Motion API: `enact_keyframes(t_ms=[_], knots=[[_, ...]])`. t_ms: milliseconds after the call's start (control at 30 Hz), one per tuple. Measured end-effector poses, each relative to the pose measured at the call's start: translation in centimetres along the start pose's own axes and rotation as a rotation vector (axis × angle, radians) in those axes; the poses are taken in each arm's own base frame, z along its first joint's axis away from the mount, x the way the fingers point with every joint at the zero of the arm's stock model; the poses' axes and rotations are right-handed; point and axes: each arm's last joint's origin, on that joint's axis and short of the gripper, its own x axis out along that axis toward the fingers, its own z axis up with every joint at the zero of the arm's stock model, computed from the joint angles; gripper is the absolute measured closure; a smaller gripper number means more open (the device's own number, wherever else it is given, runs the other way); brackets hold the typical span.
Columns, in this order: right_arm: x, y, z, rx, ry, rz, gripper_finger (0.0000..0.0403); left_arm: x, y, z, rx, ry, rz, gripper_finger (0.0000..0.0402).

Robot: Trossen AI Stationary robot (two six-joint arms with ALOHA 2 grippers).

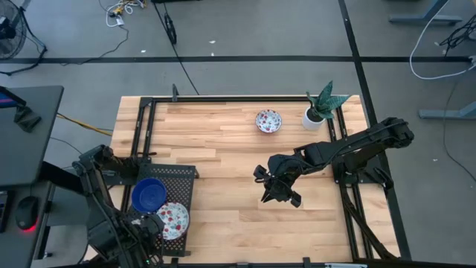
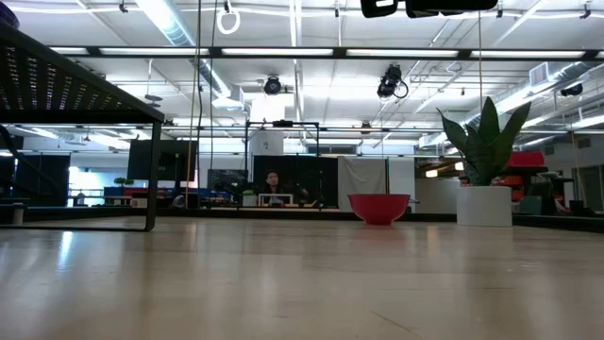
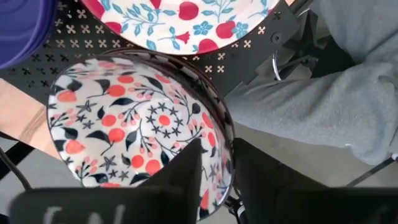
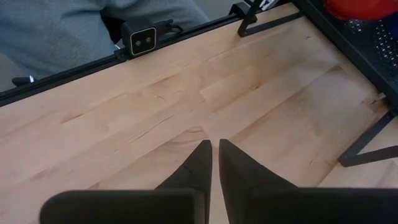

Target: Pick & Place Mini bowls

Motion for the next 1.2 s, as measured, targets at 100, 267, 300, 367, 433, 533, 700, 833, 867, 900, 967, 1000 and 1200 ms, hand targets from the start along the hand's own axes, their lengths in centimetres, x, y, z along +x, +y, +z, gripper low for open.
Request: enact_keyframes(t_ms=[100,267,300,367,433,533,700,833,867,900,967,1000,1200], knots=[[0.0,0.0,0.0,0.000,0.000,0.000,0.0372,0.0,0.0,0.0,-0.014,0.001,0.001,0.0282],[0.0,0.0,0.0,0.000,0.000,0.000,0.0372,0.0,0.0,0.0,-0.050,0.003,-0.004,0.0264],[0.0,0.0,0.0,0.000,0.000,0.000,0.0372,0.0,-0.1,0.0,-0.049,0.005,-0.013,0.0266],[0.0,0.0,0.0,0.000,0.000,0.000,0.0372,0.0,-0.3,-0.1,-0.048,0.009,-0.035,0.0279],[0.0,0.0,0.0,0.000,0.000,0.000,0.0372,0.0,-0.5,-0.1,-0.045,0.008,-0.048,0.0303],[0.0,0.0,0.0,0.000,0.000,0.000,0.0372,0.0,-0.4,-0.4,-0.034,-0.018,-0.056,0.0355],[0.0,0.0,0.0,0.000,0.000,0.000,0.0372,0.0,-0.4,-0.5,-0.022,-0.064,-0.066,0.0391],[0.0,0.0,0.0,0.000,0.001,0.000,0.0372,0.4,-0.6,-0.6,-0.017,-0.072,-0.056,0.0391],[0.0,0.0,0.0,0.000,0.001,0.000,0.0372,0.6,-0.8,-0.6,-0.017,-0.072,-0.049,0.0394],[0.0,0.0,0.0,0.000,0.001,0.000,0.0372,0.9,-0.9,-0.7,-0.015,-0.067,-0.044,0.0396],[0.0,0.0,0.0,0.000,0.001,0.000,0.0372,1.0,-1.0,-0.9,-0.012,-0.044,-0.038,0.0398],[0.0,0.0,0.0,0.000,0.001,0.000,0.0372,1.0,-1.0,-0.9,-0.013,-0.034,-0.035,0.0398],[0.0,0.0,0.0,0.000,0.002,-0.001,0.0372,0.2,-1.0,-0.6,-0.008,-0.025,-0.055,0.0392]])
